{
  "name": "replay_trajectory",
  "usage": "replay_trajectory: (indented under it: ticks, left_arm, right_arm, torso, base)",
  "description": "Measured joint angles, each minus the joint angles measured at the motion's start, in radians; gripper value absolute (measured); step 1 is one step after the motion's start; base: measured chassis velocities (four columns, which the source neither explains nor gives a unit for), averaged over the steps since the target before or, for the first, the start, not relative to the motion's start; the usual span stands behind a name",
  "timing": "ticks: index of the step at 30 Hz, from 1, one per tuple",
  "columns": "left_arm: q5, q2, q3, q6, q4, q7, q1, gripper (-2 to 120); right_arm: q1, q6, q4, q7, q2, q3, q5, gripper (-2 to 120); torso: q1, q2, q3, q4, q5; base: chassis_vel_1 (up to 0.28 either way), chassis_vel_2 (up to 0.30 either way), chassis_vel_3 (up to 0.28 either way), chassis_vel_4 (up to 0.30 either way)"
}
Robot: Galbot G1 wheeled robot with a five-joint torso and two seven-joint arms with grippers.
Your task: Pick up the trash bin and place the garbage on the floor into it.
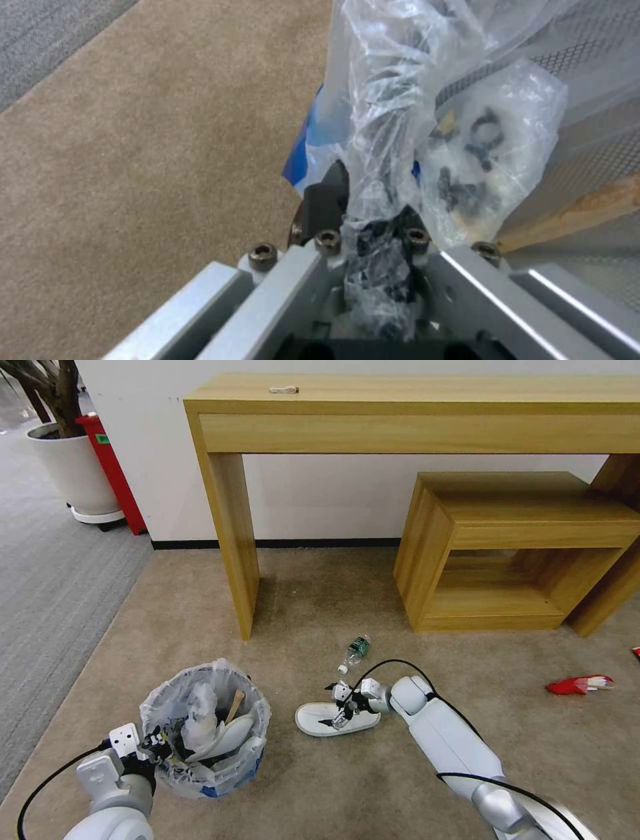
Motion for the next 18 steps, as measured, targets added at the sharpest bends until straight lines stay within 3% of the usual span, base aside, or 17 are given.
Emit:
replay_trajectory:
  ticks: [12, 14, 17, 18]
  left_arm:
    - [-0.005, 0.003, 0.006, -0.002, 0.028, 0.002, -0.024, 1]
    - [-0.005, 0.004, 0.007, -0.002, 0.030, 0.003, -0.025, 1]
    - [-0.005, 0.004, 0.007, -0.003, 0.030, 0.003, -0.025, 1]
    - [-0.005, 0.004, 0.008, -0.004, 0.030, 0.004, -0.023, 1]
  right_arm:
    - [0.023, 0.001, -0.076, 0.086, 0.042, -0.007, -0.041, 97]
    - [0.022, 0.001, -0.083, 0.102, 0.044, -0.005, -0.065, 86]
    - [0.020, 0.001, -0.085, 0.108, 0.045, -0.004, -0.073, 82]
    - [0.016, 0.002, -0.089, 0.120, 0.048, 0.001, -0.085, 71]
  torso:
    - [0.000, 0.000, 0.000, 0.0001, 0.0000]
    - [0.000, 0.000, 0.000, 0.0000, 0.0000]
    - [0.000, 0.000, 0.000, 0.0000, 0.0000]
    - [0.000, 0.000, 0.000, 0.0000, 0.0001]
  base:
    - [0.000, 0.000, 0.000, 0.000]
    - [0.000, 0.000, 0.000, 0.000]
    - [0.000, 0.000, 0.000, 0.000]
    - [0.000, 0.000, 0.000, 0.000]
